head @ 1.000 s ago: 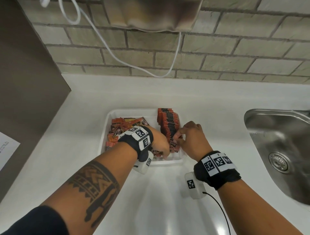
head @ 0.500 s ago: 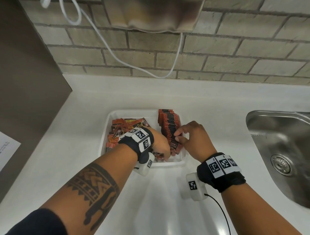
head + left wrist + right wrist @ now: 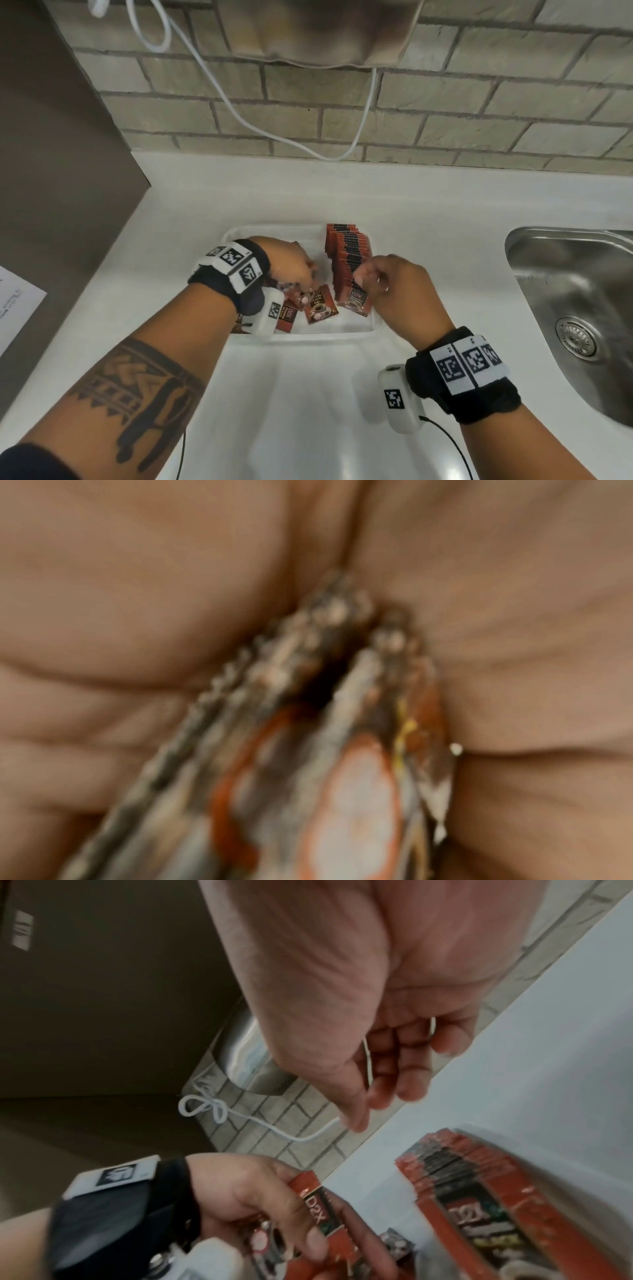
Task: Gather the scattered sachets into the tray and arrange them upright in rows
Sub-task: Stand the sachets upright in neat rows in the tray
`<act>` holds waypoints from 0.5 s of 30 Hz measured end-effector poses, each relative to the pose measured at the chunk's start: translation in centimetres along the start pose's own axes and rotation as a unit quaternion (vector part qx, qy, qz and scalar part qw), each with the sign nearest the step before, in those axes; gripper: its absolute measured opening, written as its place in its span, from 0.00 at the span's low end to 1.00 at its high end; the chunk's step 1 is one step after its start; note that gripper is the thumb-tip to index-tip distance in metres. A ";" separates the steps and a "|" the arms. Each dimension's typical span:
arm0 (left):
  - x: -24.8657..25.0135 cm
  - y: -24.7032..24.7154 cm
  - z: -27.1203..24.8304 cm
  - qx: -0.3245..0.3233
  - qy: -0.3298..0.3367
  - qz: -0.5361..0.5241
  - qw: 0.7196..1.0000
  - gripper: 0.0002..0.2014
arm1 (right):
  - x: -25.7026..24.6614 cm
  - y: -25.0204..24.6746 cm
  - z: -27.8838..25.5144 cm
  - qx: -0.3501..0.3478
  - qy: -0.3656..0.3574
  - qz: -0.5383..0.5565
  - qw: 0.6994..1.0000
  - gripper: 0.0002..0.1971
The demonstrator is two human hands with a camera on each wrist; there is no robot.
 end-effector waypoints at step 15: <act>-2.2 1.2 -2.0 -0.018 -0.031 0.147 0.988 0.23 | -6.4 11.1 0.4 -0.241 0.118 -0.213 0.939 0.32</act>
Point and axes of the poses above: each hand's wrist, its own z-axis towards the middle knuckle, its own y-axis out of the palm, x = y × z, the point moved 3 cm from there along z, towards the middle knuckle, and after that the axes turned 4 degrees about y, right-handed, at the moved point
